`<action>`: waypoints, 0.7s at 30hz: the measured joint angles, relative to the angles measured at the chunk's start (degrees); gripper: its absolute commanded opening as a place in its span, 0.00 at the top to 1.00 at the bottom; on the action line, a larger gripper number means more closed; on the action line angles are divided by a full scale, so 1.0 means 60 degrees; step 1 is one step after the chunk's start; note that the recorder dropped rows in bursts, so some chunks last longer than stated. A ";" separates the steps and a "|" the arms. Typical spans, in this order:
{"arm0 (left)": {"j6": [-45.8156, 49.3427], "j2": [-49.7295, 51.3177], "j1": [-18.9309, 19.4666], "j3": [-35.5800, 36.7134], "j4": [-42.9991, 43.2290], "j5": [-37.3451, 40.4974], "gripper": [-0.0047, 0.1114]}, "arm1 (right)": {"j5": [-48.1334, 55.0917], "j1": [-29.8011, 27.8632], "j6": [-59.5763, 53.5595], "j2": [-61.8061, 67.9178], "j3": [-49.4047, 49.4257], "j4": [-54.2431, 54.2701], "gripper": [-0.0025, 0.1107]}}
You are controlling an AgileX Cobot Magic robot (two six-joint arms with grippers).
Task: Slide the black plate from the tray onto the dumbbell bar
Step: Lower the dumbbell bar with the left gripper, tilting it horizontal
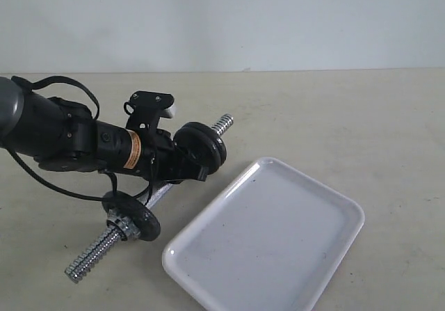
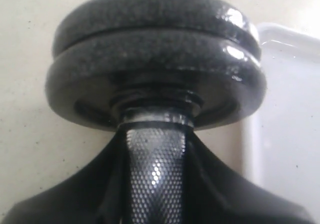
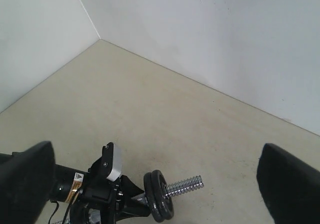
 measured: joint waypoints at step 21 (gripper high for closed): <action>-0.0140 0.0000 0.0000 0.0000 0.0747 -0.0310 0.75 | 0.0000 0.0000 -0.0019 0.0000 0.0000 0.0000 0.06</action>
